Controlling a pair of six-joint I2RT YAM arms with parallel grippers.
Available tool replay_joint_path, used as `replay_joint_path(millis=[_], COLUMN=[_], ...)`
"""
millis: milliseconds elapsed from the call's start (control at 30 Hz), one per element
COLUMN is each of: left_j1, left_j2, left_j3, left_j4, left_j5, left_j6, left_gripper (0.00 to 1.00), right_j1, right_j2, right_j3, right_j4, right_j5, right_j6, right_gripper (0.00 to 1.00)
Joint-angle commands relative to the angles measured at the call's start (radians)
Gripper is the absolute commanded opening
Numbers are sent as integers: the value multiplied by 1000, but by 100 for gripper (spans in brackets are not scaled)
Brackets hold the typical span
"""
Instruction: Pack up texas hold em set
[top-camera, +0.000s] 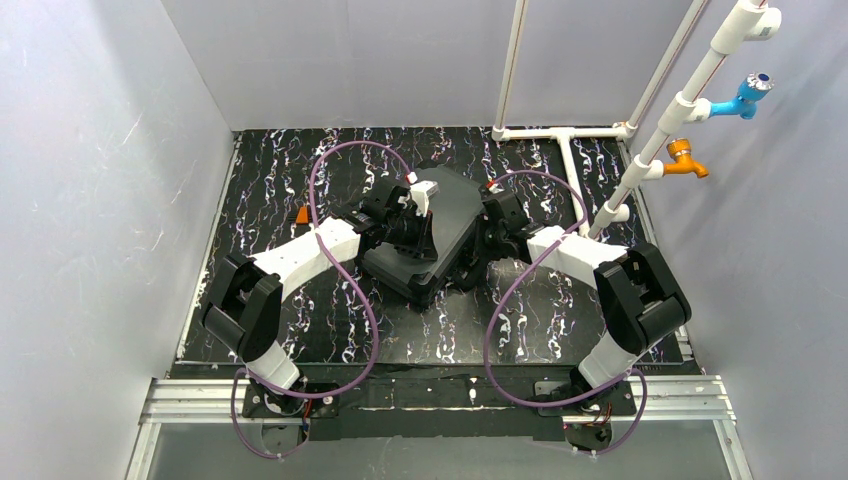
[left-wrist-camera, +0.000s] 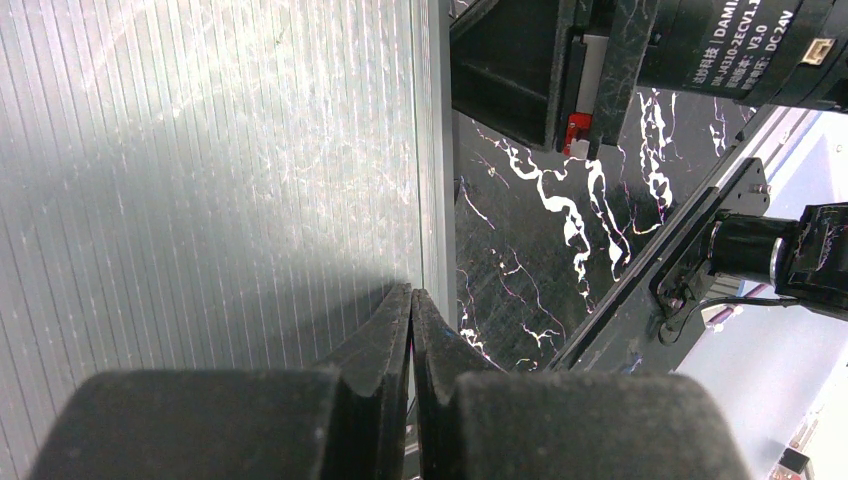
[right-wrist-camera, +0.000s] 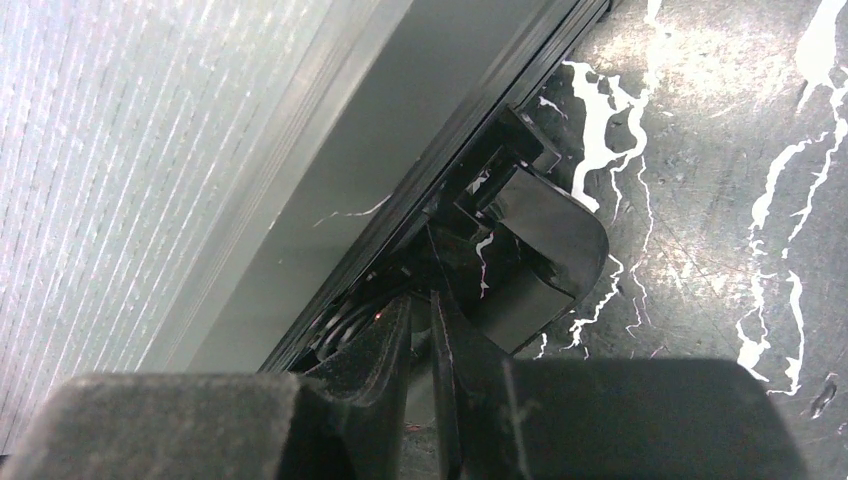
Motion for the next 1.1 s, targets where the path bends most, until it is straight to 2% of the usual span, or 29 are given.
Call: replay_joint_path(millis=[0,600,1067], left_j1=[-14,-13,-14], left_j2=[20,-6,-27], left_j3=[-64,-64,-70], left_j4=[-162,-170,-173], left_j5=[-53,-53,-59], left_j6=[31,28,27], left_gripper=[0,0,0], right_j1=[9,14,13], right_j2=[-22,-63,-50], right_j3=[24,-80,-80], right_j4=[123,169,144], right_j5=[-92,-129,-58], right_j6=[61,111,64], right_gripper=[22,29,22])
